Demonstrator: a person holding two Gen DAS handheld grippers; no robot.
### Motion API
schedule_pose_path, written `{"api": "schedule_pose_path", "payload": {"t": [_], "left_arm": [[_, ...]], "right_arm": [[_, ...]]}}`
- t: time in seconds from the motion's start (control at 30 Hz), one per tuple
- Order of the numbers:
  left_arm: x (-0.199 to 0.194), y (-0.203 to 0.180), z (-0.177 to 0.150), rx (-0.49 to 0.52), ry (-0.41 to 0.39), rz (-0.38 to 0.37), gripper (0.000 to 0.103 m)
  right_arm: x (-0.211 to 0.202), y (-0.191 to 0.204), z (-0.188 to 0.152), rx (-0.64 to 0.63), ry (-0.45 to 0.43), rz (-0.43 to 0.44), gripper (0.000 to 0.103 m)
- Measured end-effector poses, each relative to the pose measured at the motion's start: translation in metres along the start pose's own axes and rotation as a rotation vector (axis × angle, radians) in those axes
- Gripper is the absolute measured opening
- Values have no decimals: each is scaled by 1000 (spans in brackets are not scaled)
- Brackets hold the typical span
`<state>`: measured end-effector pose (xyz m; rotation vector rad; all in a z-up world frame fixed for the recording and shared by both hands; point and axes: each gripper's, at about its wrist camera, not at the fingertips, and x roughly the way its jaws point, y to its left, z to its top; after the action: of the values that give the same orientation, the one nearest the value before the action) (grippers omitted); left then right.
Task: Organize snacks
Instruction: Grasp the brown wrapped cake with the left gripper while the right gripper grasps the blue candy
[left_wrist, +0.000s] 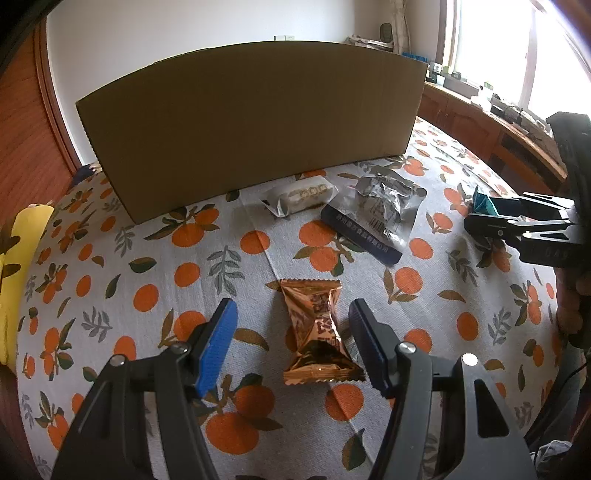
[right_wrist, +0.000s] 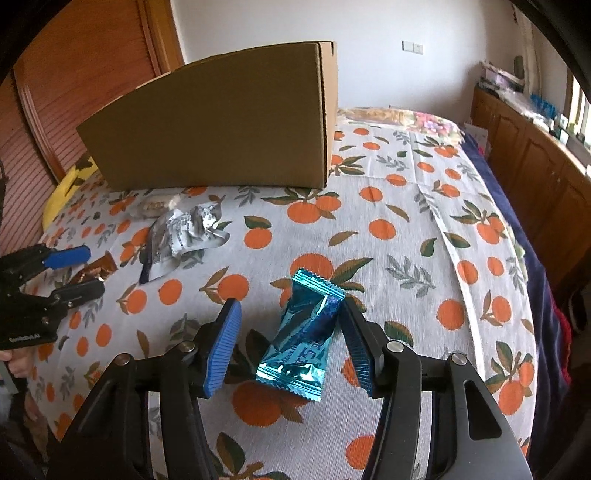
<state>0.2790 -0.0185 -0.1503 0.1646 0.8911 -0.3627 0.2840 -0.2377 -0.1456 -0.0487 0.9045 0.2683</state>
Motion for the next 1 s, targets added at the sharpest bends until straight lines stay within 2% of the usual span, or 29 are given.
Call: {"api": "schedule_pose_path", "payload": {"t": [0.27,0.47,0.57,0.7,0.73,0.87,1.0], "left_arm": [[0,0,0,4,-3,5,64],[0,0,0,-11,-4,21,57],[-2,2,-2,-26,0,24,52],[-5,0,-2,-34,9,34,34],[-6,-1,-3,-33,9,32,25],[-12,-8,-5,-17,-8,60,23],[-24,-7,-4,-56,-43,48,23]], "right_arm": [[2,2,-2,-6,-15,-13,58],[2,2,-2,-3,-16,-14,57],[2,2,-2,-5,-16,-18,57],[2,4,-2,-12,-15,-28,57],[3,4,-2,-12,-15,-29,57],[3,5,-2,-14,-15,-31,57],[3,5,-2,-13,-15,-30,57]]}}
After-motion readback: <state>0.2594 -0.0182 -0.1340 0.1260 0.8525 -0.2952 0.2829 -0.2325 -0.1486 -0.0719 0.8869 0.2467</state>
